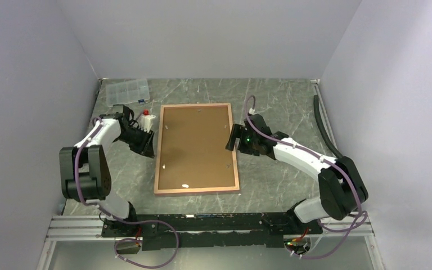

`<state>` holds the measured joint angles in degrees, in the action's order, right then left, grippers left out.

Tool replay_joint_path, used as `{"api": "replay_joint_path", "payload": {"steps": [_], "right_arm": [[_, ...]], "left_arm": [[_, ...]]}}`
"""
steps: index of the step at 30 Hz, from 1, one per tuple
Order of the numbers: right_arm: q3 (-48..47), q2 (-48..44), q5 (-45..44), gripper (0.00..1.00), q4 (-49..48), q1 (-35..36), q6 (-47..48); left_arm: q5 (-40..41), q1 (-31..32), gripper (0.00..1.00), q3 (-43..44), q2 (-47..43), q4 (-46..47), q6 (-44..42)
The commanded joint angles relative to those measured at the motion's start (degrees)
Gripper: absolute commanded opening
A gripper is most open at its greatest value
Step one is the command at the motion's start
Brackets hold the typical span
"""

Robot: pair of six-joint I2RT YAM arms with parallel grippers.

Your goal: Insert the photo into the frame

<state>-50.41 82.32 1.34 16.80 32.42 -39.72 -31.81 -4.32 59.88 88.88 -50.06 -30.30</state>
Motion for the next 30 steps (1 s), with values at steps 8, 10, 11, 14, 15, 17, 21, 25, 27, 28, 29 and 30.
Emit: {"api": "replay_joint_path", "payload": {"steps": [8,10,11,14,15,17,21,25,27,28,29,30], "right_arm": [[12.1,-5.7,13.1,0.96,-10.4,-1.9,-2.6],[12.8,-4.4,15.6,0.96,-12.2,-2.0,-2.9],[13.0,-3.5,16.9,0.96,-13.2,-2.0,-2.9],[12.3,-0.2,20.4,0.96,-14.5,-2.3,-2.6],[11.8,0.7,21.1,0.96,-14.6,-2.4,-2.2],[10.2,2.2,21.6,0.95,-13.9,-2.4,-1.0],[6.7,4.2,21.9,0.95,-10.0,-4.1,1.7],[5.8,4.3,23.5,0.95,-10.3,-7.5,1.3],[5.3,4.6,24.7,0.95,-10.6,-9.0,0.7],[4.9,4.7,24.9,0.94,-10.4,-9.5,0.6],[4.6,4.8,25.2,0.94,-10.2,-9.9,0.5],[4.6,4.9,25.5,0.94,-10.4,-10.3,0.4]], "left_arm": [[2.6,2.5,0.18,4.3,11.6,6.8,2.4],[2.6,3.2,0.18,5.7,13.6,7.0,3.2],[2.8,3.6,0.17,6.4,14.3,7.1,3.7],[2.5,4.0,0.17,9.1,16.7,7.1,5.0],[2.3,4.0,0.17,10.2,17.5,6.9,5.3],[1.9,3.9,0.17,11.9,18.7,6.9,6.1],[1.3,5.7,0.16,14.6,20.7,7.3,7.1],[0.0,6.1,0.15,17.4,22.8,7.7,7.8],[-0.7,6.2,0.13,18.8,23.6,8.0,8.4],[-1.2,6.3,0.13,19.6,24.1,8.1,8.7],[-1.3,6.4,0.12,20.4,24.5,8.3,9.1],[-1.4,6.5,0.12,21.0,24.8,8.6,9.5]]}}
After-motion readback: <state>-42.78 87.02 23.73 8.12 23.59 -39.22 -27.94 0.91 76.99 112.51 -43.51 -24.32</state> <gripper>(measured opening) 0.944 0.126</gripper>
